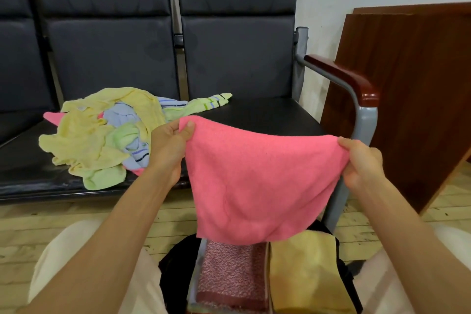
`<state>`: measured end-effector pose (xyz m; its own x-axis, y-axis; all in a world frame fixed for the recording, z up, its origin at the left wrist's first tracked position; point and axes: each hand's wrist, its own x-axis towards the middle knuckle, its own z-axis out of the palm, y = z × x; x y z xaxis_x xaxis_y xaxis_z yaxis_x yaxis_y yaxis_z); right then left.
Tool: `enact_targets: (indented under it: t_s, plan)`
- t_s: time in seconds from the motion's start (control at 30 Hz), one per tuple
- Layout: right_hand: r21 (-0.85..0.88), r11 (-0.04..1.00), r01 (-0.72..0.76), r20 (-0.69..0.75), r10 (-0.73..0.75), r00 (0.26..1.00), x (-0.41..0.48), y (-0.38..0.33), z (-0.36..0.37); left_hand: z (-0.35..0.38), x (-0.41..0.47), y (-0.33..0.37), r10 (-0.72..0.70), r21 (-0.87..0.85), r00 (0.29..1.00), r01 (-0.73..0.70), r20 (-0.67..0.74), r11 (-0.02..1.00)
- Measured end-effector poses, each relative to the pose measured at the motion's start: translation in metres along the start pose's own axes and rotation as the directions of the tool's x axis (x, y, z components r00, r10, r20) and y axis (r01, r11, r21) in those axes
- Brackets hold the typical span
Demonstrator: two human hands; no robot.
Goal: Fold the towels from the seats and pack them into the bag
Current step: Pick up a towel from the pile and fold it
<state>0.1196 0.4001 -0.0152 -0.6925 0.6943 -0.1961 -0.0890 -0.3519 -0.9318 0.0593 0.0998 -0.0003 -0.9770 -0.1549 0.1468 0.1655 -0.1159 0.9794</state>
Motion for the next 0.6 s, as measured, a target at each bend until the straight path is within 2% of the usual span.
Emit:
enact_targets:
  t_s: [0.1,0.2,0.33,0.4,0.47,0.6]
  plan:
    - [-0.117,0.981,0.155,0.001,-0.156,0.988,-0.001,-0.002,0.004,-0.001,0.002,-0.002,0.041,0.096,0.999,-0.039,-0.019,0.995]
    - [-0.292,0.902,0.319,0.072,-0.312,0.947,-0.005,-0.017,0.014,-0.003,0.014,0.008,0.074,0.21,0.997,-0.068,-0.022,0.975]
    - [-0.363,0.804,0.471,0.103,-0.468,0.878,-0.01,-0.052,0.03,-0.006,0.044,0.046,0.151,0.395,0.989,-0.137,-0.005,0.909]
    - [-0.372,0.772,0.516,0.1,-0.519,0.849,-0.012,-0.07,0.038,-0.004,0.055,0.066,0.198,0.468,0.98,-0.17,-0.01,0.867]
    - [-0.376,0.748,0.547,0.104,-0.552,0.827,-0.014,-0.085,0.044,0.001,0.057,0.086,0.232,0.461,0.973,-0.2,-0.013,0.865]
    - [-0.326,0.799,0.506,0.091,-0.506,0.858,-0.014,-0.107,0.05,0.01,0.059,0.113,0.241,0.444,0.97,-0.209,-0.018,0.871]
